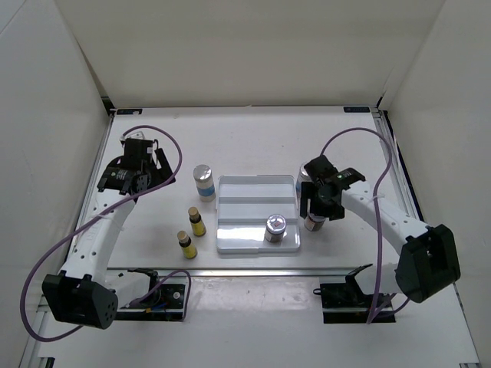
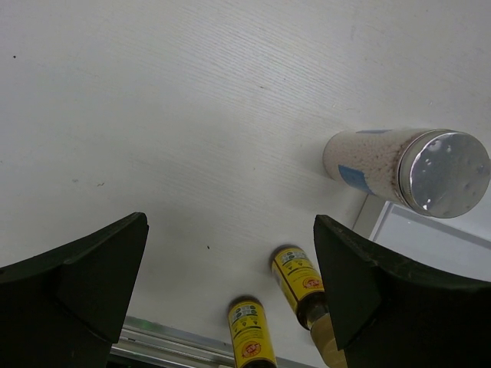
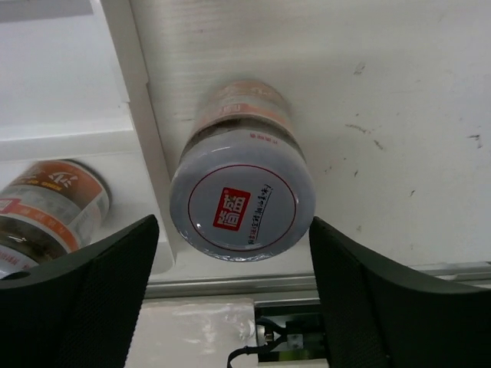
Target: Organize the condiment bottles
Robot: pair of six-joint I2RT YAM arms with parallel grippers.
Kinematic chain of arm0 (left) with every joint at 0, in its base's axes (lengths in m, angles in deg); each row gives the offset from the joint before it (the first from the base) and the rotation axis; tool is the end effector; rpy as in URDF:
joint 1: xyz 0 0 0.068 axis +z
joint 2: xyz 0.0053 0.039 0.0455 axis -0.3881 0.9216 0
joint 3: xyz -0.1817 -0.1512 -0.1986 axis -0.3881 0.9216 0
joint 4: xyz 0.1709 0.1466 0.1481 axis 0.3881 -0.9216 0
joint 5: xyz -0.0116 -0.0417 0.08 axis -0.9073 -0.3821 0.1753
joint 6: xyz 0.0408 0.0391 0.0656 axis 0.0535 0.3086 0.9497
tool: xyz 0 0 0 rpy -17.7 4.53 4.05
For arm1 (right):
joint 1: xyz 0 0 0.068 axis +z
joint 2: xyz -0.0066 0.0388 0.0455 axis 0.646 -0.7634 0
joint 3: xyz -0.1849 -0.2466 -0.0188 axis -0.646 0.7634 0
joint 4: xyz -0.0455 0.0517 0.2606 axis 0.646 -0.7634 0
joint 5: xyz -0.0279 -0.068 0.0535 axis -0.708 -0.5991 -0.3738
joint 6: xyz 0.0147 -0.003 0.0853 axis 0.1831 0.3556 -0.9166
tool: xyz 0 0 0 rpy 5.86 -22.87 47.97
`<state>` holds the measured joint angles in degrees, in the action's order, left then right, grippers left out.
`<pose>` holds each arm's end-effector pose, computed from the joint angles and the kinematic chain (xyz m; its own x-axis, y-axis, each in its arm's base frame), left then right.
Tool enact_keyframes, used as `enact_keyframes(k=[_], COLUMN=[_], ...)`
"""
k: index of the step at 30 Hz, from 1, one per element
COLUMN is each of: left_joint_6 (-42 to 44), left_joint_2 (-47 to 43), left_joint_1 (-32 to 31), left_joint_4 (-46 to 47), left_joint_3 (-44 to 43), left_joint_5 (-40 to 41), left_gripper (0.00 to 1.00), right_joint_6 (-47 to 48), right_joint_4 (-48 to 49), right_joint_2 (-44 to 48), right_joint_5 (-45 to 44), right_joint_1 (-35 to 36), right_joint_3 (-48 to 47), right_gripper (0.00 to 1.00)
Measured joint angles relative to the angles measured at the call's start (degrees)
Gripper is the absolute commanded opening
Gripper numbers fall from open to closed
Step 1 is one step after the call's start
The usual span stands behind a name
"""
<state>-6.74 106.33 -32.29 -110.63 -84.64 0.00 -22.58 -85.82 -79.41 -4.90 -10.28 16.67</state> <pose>0.2373 -0.0191 0.3276 -0.7015 -0.3146 -0.6395 -0.3450 0.9350 -0.0816 0.2313 0.1123 0.2397 -0.9124 0.0312 -0.4081 0.0444 0.9988 -0.0229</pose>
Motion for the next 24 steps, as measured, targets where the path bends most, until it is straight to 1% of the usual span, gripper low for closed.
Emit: enact_keyframes(k=[1, 3, 4, 6, 7, 10, 11, 15, 16, 18, 19, 20, 21, 22, 24], left_joint_6=[0.04, 0.2, 0.2, 0.22, 0.22, 0.22, 0.22, 0.22, 0.22, 0.22, 0.22, 0.22, 0.22, 0.22, 0.22], left_joint_2=[0.15, 0.33, 0.33, 0.33, 0.33, 0.33, 0.33, 0.33, 0.33, 0.33, 0.33, 0.33, 0.33, 0.33, 0.33], left_joint_1=[0.0, 0.0, 0.0, 0.0, 0.0, 0.0, 0.0, 0.0, 0.0, 0.0, 0.0, 0.0, 0.0, 0.0, 0.0], left_joint_4=[0.0, 0.0, 0.0, 0.02, -0.04, -0.02, 0.0, 0.0, 0.0, 0.0, 0.0, 0.0, 0.0, 0.0, 0.0], left_joint_3=[0.0, 0.0, 0.0, 0.0, 0.0, 0.0, 0.0, 0.0, 0.0, 0.0, 0.0, 0.0, 0.0, 0.0, 0.0], left_joint_5=[-0.02, -0.02, 0.0, -0.02, -0.02, -0.02, -0.02, -0.04, -0.04, -0.04, -0.07, -0.07, -0.04, -0.07, -0.07], left_gripper=[1.0, 1.0, 1.0, 1.0, 1.0, 1.0, 1.0, 1.0, 1.0, 1.0, 1.0, 1.0, 1.0, 1.0, 1.0], right_joint_6=[0.22, 0.22, 0.26, 0.09, -0.13, -1.46, -1.88, -4.33, -4.61, -5.18, -5.33, -5.64, -5.73, -5.97, -5.57], right_joint_4=[0.63, 0.96, 1.05, 0.55, 0.83, 0.7, 0.2, -3.43, -4.07, -4.94, -5.22, -5.49, -5.68, -5.66, -5.57], right_joint_2=[-0.39, -1.16, -1.42, -1.31, -1.31, -1.2, -0.96, 3.89, 5.99, 9.97, 11.67, 12.96, 13.68, 13.77, 12.72], right_joint_5=[0.79, 1.7, 2.14, 2.97, 2.99, 1.16, 0.42, -2.86, -3.5, -4.44, -4.83, -5.16, -5.35, -5.42, -5.38], right_joint_1=[-0.31, -0.44, -0.52, -0.48, -0.33, -0.37, -0.37, -0.37, -0.37, -0.37, -0.37, -0.37, -0.37, -0.37, -0.39], right_joint_3=[0.72, 1.44, 1.49, 1.51, 1.51, 1.46, 1.4, 0.59, 0.26, -0.46, -0.85, -1.27, -1.57, -1.68, -1.73], right_gripper=[0.72, 0.6, 0.46, 0.32, 0.22, 0.13, 0.11, 0.11, 0.13, 0.21, 0.27, 0.37, 0.62, 0.73, 0.91])
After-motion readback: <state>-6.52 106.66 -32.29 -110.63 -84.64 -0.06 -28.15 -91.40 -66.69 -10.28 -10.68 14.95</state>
